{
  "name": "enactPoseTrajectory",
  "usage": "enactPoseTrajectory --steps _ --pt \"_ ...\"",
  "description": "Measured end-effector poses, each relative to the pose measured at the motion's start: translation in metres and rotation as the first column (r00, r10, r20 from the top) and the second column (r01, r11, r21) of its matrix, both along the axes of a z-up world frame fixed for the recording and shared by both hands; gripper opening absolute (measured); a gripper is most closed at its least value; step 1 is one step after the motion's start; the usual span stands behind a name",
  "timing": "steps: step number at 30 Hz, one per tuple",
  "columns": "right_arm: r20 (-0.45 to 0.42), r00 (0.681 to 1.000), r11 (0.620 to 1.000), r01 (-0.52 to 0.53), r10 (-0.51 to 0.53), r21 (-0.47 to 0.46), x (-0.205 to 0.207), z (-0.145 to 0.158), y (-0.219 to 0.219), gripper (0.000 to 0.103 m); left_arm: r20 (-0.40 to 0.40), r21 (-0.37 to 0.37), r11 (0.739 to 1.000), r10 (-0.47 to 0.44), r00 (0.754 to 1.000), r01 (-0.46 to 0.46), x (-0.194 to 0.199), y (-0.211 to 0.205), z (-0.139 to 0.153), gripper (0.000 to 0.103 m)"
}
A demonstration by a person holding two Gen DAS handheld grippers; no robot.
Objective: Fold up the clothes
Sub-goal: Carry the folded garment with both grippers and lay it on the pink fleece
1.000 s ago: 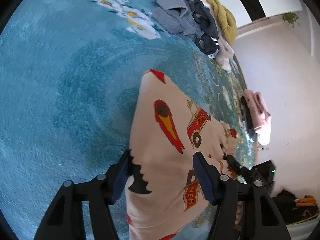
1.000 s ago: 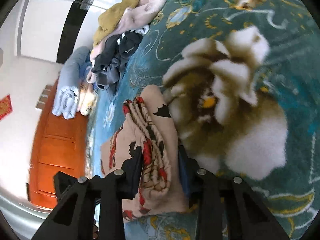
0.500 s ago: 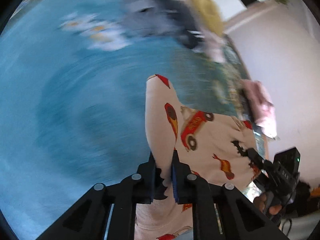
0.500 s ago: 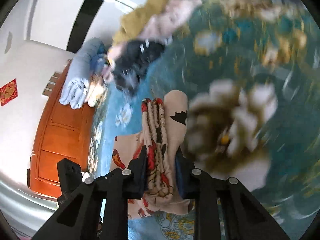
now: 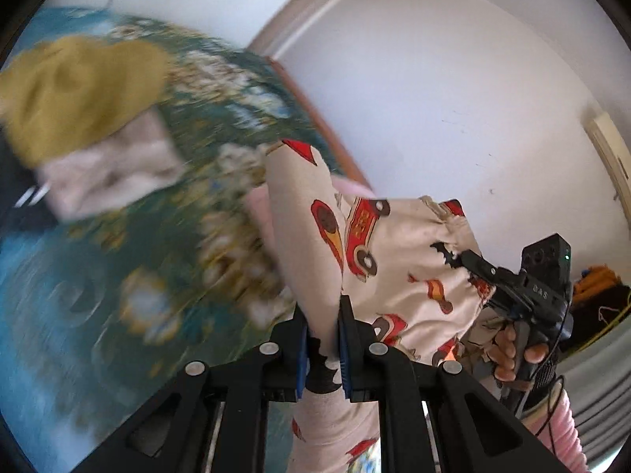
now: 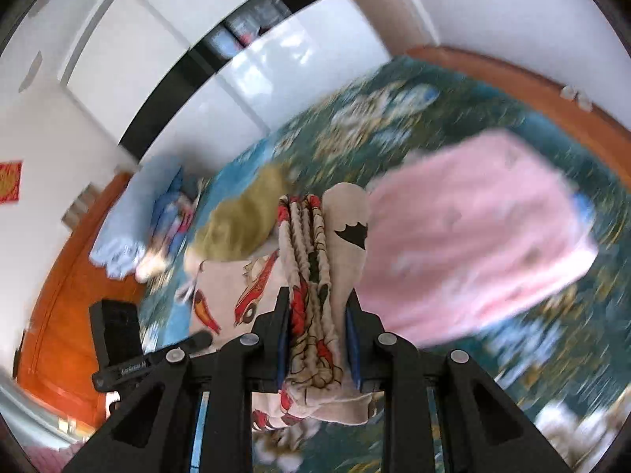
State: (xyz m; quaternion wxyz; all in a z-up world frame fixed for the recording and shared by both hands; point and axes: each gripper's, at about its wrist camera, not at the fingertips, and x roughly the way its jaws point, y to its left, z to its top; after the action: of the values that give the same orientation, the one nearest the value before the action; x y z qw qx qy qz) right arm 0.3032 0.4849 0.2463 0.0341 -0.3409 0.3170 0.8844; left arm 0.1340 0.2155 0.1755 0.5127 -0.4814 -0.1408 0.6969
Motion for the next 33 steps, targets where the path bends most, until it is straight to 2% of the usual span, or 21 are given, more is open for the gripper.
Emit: enactPoseTrajectory --steps 6,9,11,17,20,21,22,24,26,27,29,32,33 --pt "0.015 0.997 0.996 0.079 -0.080 0.034 -0.028 0.002 0.084 0.025 -0.025 -0.017 0.999 -0.033 0.999 0.033 -0.022 0.094 0.010 0.014" --pt "0.021 0.993 0.992 0.119 -0.120 0.052 -0.042 0.003 0.126 0.025 0.027 0.001 1.000 -0.029 0.999 0.029 -0.033 0.126 -0.006 0.014" --pt "0.038 0.987 0.987 0.151 -0.153 0.055 -0.049 -0.012 0.146 0.025 0.064 0.002 1.000 -0.021 0.998 0.021 -0.039 0.142 -0.023 0.015" --pt "0.103 0.968 0.974 0.224 -0.227 0.044 -0.059 -0.064 0.189 0.026 0.082 -0.035 0.999 -0.003 0.997 0.006 -0.048 0.145 -0.057 0.013" --pt "0.088 0.965 0.969 0.247 -0.247 0.008 -0.058 -0.083 0.195 0.033 0.080 -0.039 0.999 -0.003 0.997 0.006 -0.051 0.138 -0.064 0.016" --pt "0.081 0.964 0.967 0.255 -0.254 -0.003 -0.055 -0.085 0.197 0.039 0.072 -0.039 0.999 -0.002 0.997 0.005 -0.051 0.135 -0.060 0.016" --pt "0.073 0.959 0.961 0.276 -0.275 0.001 -0.050 -0.083 0.200 0.048 0.053 -0.042 0.999 0.004 0.999 -0.001 -0.050 0.132 -0.054 0.016" --pt "0.055 0.947 0.948 0.317 -0.317 0.006 -0.040 -0.080 0.205 0.049 0.009 -0.051 0.999 0.017 1.000 -0.016 -0.047 0.127 -0.042 0.016" --pt "0.019 0.929 0.929 0.368 -0.369 0.036 -0.026 -0.067 0.206 0.049 -0.091 -0.070 0.997 0.002 0.996 -0.009 -0.034 0.132 -0.027 0.016" --pt "0.007 0.929 0.925 0.367 -0.369 0.104 -0.023 -0.058 0.199 0.049 -0.145 -0.081 0.997 -0.008 0.989 -0.004 -0.026 0.135 -0.019 0.017" --pt "0.000 0.954 0.928 0.291 -0.299 0.231 -0.029 -0.045 0.174 0.049 -0.250 -0.103 0.995 -0.029 0.968 0.003 -0.011 0.141 -0.003 0.019" --pt "0.010 0.988 0.941 0.144 -0.154 0.307 -0.038 -0.042 0.131 0.049 -0.387 -0.148 0.987 -0.120 0.914 0.067 0.026 0.157 0.003 0.025" --pt "0.028 0.994 0.938 0.089 -0.104 0.334 -0.043 -0.047 0.117 0.049 -0.401 -0.165 0.983 -0.139 0.905 0.078 0.033 0.162 0.000 0.027"
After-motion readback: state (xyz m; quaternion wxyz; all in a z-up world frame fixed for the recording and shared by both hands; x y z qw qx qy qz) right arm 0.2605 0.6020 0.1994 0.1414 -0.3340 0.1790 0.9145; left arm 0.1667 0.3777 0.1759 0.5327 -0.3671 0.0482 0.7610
